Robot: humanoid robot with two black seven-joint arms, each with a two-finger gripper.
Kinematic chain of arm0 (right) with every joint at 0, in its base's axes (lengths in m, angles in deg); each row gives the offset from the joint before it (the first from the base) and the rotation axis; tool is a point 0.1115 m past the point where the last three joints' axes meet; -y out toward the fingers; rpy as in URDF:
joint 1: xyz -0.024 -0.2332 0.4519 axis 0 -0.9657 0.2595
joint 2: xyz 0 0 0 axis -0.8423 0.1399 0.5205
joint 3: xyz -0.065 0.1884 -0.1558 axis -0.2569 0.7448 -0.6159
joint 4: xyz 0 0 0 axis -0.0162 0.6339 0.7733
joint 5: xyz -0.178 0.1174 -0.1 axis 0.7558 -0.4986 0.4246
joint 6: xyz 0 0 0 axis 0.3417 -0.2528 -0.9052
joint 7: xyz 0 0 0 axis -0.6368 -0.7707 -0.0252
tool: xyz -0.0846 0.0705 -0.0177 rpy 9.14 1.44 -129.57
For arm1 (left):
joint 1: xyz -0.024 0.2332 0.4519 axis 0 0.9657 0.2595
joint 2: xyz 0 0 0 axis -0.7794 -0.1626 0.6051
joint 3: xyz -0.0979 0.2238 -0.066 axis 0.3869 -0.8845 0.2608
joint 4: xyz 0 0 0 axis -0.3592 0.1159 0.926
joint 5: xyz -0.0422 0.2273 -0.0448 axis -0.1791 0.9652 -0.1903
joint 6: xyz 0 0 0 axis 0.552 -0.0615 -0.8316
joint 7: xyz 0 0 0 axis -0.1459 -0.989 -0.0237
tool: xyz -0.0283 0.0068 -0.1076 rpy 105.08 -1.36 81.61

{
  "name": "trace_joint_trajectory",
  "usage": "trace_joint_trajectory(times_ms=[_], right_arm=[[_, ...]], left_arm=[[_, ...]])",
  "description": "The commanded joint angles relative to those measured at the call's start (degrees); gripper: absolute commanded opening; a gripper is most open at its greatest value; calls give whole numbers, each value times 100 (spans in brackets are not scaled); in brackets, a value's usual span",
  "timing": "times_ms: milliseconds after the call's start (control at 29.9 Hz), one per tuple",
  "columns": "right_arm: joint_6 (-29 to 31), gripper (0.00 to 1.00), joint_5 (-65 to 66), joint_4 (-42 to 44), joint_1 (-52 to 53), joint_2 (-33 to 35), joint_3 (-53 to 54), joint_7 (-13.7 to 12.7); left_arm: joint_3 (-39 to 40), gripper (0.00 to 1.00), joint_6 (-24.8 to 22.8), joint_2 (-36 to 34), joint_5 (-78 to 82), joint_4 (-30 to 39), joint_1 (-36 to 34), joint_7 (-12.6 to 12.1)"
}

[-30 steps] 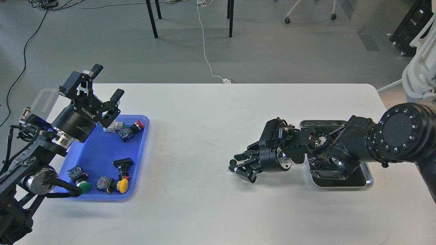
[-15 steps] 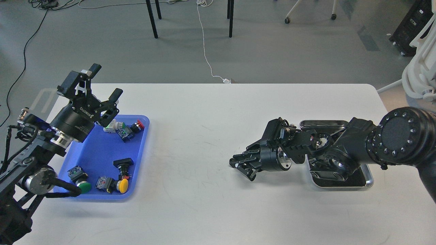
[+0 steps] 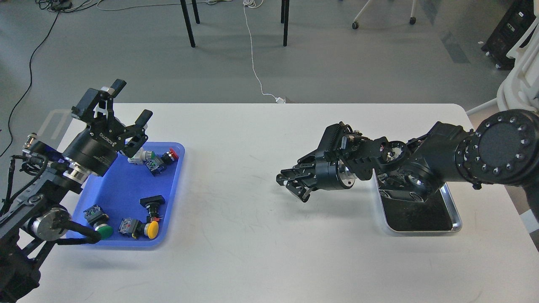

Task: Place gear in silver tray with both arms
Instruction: 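Reach the right gripper to the gear on the table and grasp it, then carry the gear with the right gripper and lower it into the silver tray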

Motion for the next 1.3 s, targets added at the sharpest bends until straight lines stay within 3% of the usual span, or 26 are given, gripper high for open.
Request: trace_joint_trajectory(times_ms=[0, 67, 201, 401, 635, 936, 1270], right_arm=[[30, 14, 26, -415, 461, 0, -8, 0], [30, 14, 87, -635, 628, 79, -52, 0], [39, 14, 411, -908, 708, 973, -114, 0], [39, 14, 1177, -926, 620, 2275, -596, 0], [39, 15, 1432, -900, 287, 3190, -826, 0], [39, 16, 1432, -637, -531, 3463, -799, 0], [30, 23, 1423, -619, -769, 3534, -395, 0]], left_arm=[[-5, 98, -1, 1, 2, 19, 0, 0], [-5, 98, -1, 10, 11, 19, 0, 0], [-14, 98, -1, 10, 20, 116, 9, 0], [-23, 98, -1, 1, 20, 151, 35, 0], [-40, 98, -1, 36, 37, 186, 35, 0], [-67, 98, -1, 54, 37, 195, 35, 0], [-49, 98, -1, 63, 46, 195, 35, 0]])
